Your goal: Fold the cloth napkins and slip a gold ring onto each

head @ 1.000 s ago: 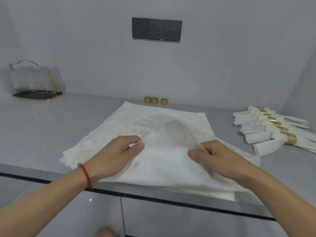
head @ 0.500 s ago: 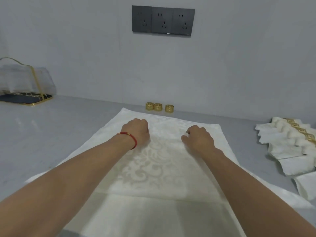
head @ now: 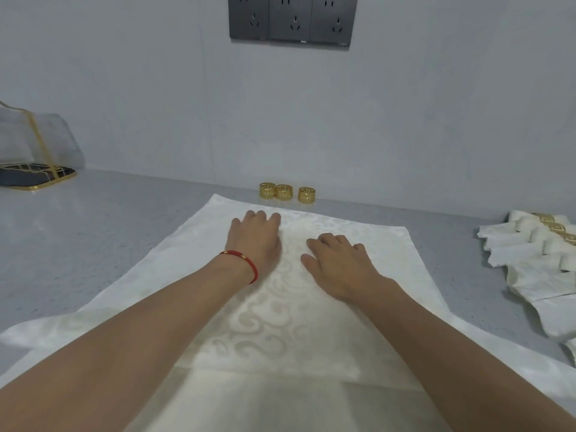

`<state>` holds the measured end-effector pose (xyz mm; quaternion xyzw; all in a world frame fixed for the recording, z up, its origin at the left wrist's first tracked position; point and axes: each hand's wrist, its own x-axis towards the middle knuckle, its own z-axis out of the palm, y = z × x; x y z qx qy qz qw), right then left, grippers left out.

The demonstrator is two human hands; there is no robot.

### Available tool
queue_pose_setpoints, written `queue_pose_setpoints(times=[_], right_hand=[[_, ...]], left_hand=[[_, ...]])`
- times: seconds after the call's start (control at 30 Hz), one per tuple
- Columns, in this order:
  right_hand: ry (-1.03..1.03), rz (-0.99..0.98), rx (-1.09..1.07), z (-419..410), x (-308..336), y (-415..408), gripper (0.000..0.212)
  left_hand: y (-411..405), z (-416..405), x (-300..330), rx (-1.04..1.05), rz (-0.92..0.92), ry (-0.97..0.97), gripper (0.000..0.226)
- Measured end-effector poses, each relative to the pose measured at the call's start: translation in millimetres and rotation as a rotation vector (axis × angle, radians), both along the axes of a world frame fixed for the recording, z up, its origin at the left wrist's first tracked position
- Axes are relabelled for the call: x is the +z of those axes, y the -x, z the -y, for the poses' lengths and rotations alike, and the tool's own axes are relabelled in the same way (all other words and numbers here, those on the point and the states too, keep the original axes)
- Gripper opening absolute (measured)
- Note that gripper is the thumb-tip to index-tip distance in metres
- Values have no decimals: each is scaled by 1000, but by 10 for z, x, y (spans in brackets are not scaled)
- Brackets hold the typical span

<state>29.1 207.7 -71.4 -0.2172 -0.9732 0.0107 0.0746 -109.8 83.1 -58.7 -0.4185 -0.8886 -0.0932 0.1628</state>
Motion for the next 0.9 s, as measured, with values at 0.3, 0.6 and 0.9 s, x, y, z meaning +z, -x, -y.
queue_pose_setpoints(times=[0.3, 0.6, 0.9], right_hand=[[68, -103, -44, -191, 188, 158, 31], [196, -143, -216, -395, 112, 820, 18], [340, -391, -96, -461, 100, 776, 18]], left_hand=[[-17, -254, -295, -252, 197, 72, 35], [57, -286, -283, -245, 281, 35, 43], [223, -385, 98, -94, 559, -303, 18]])
